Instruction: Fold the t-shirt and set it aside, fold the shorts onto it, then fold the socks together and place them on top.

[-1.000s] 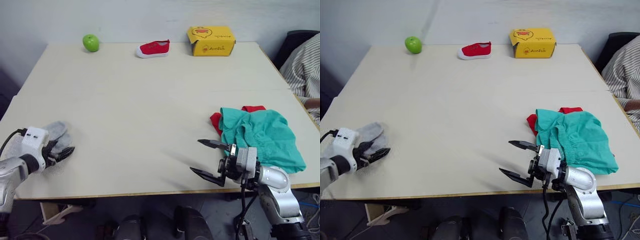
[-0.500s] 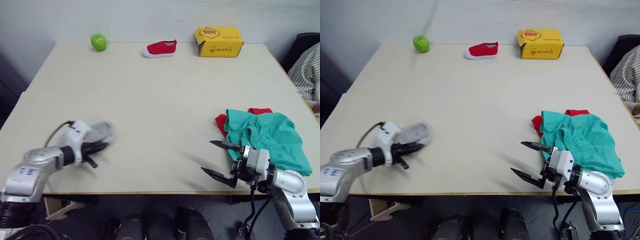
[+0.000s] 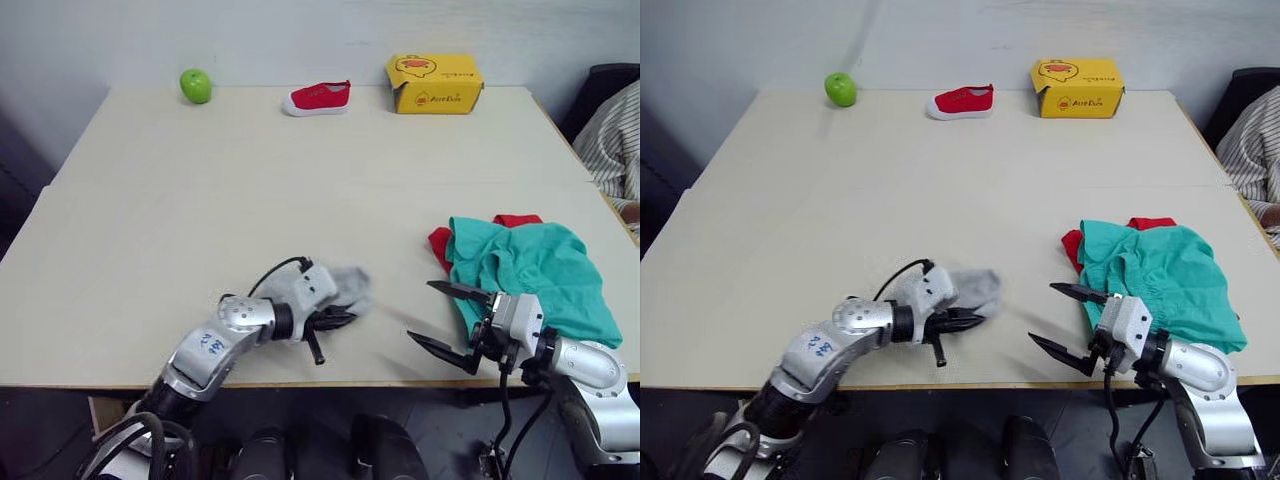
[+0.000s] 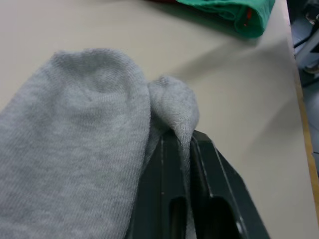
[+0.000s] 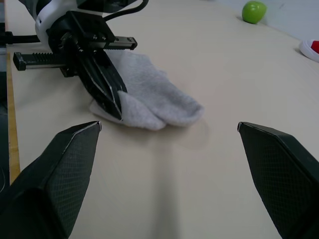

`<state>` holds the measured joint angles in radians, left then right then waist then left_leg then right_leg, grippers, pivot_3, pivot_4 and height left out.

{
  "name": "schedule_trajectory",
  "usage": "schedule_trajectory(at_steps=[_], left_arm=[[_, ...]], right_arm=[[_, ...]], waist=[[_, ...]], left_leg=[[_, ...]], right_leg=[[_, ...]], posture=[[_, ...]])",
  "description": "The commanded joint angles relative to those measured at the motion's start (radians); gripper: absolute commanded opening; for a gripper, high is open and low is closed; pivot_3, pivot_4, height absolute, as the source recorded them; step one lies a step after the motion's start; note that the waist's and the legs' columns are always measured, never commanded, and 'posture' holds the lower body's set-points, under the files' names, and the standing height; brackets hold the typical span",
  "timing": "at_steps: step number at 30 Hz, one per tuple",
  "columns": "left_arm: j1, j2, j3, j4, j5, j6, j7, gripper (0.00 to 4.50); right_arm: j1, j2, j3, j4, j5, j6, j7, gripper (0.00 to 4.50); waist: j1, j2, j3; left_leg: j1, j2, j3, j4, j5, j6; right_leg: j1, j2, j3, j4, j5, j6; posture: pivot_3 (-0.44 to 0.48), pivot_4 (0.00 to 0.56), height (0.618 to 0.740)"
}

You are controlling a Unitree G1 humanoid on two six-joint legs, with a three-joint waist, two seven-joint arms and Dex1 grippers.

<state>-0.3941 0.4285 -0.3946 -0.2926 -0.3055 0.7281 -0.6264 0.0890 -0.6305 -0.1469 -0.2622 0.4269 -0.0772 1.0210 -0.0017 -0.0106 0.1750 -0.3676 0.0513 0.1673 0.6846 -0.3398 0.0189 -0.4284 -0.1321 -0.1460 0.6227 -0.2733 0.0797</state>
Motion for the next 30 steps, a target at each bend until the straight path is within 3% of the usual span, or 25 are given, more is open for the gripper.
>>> schedule_trajectory(at_steps=[1,5,9,13,18,21,26,30], left_arm=[[-0.016,-0.002,0.044,-0.002,-0.021,-0.013,-0.035,1.32],[0.006,0.05,0.181,-0.014,-0.138,-0.11,-0.202,2.57],[0.025,0.219,0.357,0.038,-0.266,-0.151,-0.443,2.57],[-0.047,0.272,0.399,0.249,-0.156,-0.298,-0.443,2.57],[-0.133,0.277,0.344,0.542,0.019,-0.525,-0.462,2.57],[-0.168,0.249,0.323,0.632,0.061,-0.582,-0.468,2.6],[-0.209,0.178,0.295,0.712,0.084,-0.611,-0.483,2.6],[-0.199,0.161,0.294,0.712,0.084,-0.604,-0.501,1.68]], right_arm=[[-0.002,-0.007,0.02,-0.071,-0.007,0.066,-0.049,4.5],[-0.019,-0.011,0.08,-0.148,-0.005,0.205,-0.105,4.5],[-0.074,-0.011,0.177,-0.178,-0.06,0.292,-0.129,4.5],[-0.134,0.013,0.263,-0.122,-0.152,0.305,-0.166,4.5],[-0.199,0.048,0.339,0.002,-0.258,0.25,-0.192,4.5],[-0.206,0.058,0.358,0.04,-0.296,0.21,-0.196,3.9],[-0.216,0.071,0.367,0.093,-0.334,0.135,-0.208,2.14],[-0.228,0.063,0.363,0.134,-0.348,0.081,-0.202,0.72]], waist=[[0.001,0.0,0.0],[-0.001,0.0,0.0],[-0.006,0.0,0.0],[0.007,0.001,0.0],[0.01,0.0,0.0],[0.005,0.0,0.0],[-0.002,-0.001,0.0],[-0.005,-0.001,0.0]], left_leg=[[0.0,0.0,0.0,0.0,0.0,0.0],[-0.001,0.004,-0.001,0.001,0.001,0.0],[0.0,0.007,0.0,0.001,0.001,-0.001],[-0.001,0.006,-0.002,0.001,0.001,-0.001],[-0.003,-0.001,-0.002,0.001,0.0,0.001],[-0.005,-0.002,-0.002,0.0,0.0,0.001],[-0.005,-0.002,-0.002,0.001,0.0,0.002],[-0.004,-0.002,-0.001,0.001,0.0,0.002]], right_leg=[[0.0,0.0,0.0,0.0,0.0,0.0],[0.0,-0.001,0.0,0.001,0.0,0.0],[-0.001,0.001,-0.001,0.001,-0.001,-0.002],[-0.001,0.0,-0.003,0.001,-0.001,-0.003],[0.0,-0.001,-0.004,0.0,0.0,0.0],[-0.001,-0.001,-0.005,0.002,0.0,0.0],[0.0,-0.001,-0.005,0.0,0.001,0.002],[0.0,0.0,-0.004,0.001,0.001,0.002]], posture=[[0.0,0.15,0.74],[0.0,0.15,0.74],[0.0,0.15,0.74],[0.0,0.15,0.74],[0.0,0.15,0.74],[0.0,0.15,0.74],[0.0,0.15,0.74],[0.0,0.15,0.74]])
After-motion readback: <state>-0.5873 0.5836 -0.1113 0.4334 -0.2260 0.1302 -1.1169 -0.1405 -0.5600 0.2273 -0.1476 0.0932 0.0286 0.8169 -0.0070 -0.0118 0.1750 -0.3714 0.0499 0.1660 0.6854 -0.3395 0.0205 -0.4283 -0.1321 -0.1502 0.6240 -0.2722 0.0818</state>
